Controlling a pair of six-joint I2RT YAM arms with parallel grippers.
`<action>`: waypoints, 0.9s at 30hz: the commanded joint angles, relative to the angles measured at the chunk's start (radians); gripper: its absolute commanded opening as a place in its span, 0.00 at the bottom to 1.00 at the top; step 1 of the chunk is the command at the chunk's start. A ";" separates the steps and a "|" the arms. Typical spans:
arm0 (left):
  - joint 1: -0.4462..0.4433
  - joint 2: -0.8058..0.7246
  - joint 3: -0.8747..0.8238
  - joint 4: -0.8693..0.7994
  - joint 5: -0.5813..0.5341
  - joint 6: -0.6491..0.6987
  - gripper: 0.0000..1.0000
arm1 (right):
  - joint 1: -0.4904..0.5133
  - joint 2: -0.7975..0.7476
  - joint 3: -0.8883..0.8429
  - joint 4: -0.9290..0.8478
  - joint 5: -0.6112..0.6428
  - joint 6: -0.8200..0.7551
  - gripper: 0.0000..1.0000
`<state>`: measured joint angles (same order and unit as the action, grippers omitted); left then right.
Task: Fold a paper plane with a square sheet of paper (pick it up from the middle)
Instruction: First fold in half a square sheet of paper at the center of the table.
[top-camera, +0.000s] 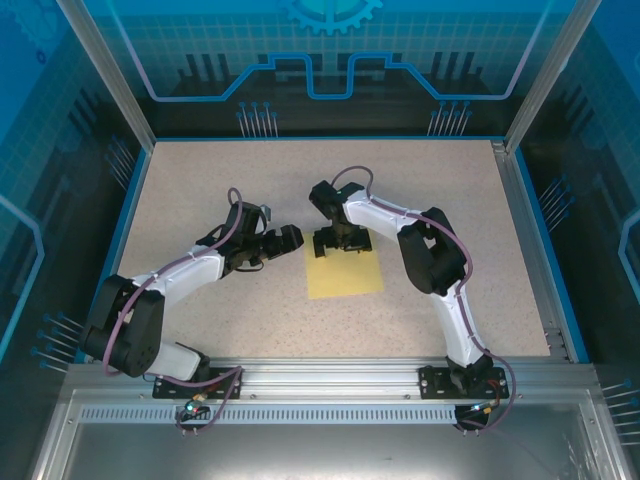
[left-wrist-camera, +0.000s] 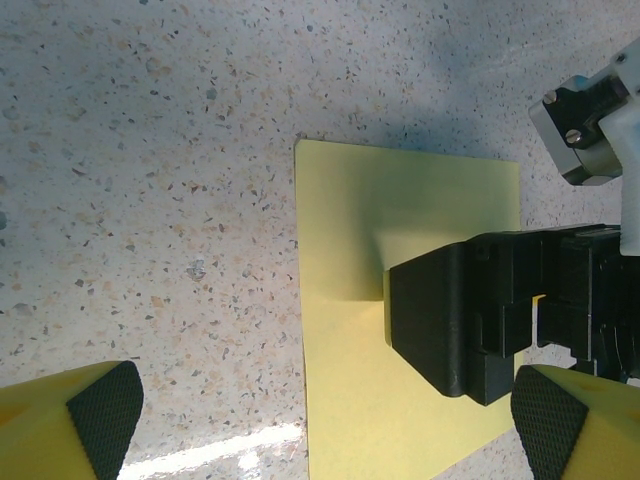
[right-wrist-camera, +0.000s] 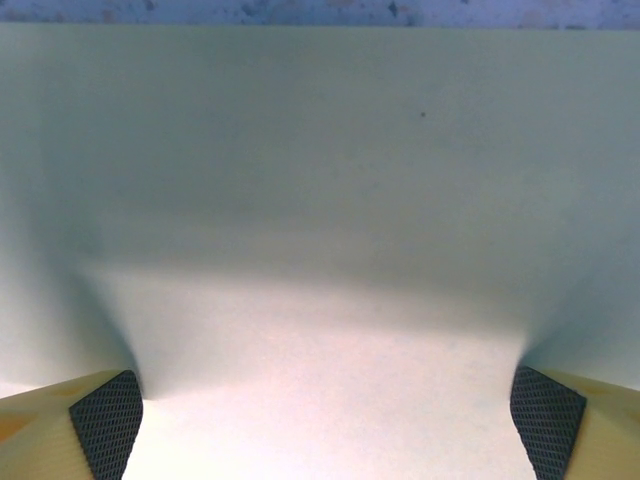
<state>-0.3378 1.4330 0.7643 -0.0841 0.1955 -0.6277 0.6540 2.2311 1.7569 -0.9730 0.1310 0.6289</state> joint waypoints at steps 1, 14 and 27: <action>-0.007 -0.025 0.022 -0.027 -0.017 0.018 0.99 | 0.019 -0.010 0.024 -0.067 0.018 0.028 0.99; -0.007 -0.035 0.011 -0.029 -0.024 0.017 0.99 | 0.018 0.028 -0.085 0.032 -0.076 0.040 0.93; -0.007 -0.032 0.013 -0.028 -0.025 0.016 0.99 | 0.020 -0.033 -0.020 0.000 -0.057 0.012 0.94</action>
<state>-0.3378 1.4231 0.7643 -0.0994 0.1875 -0.6277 0.6678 2.2124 1.7161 -0.9493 0.1108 0.6472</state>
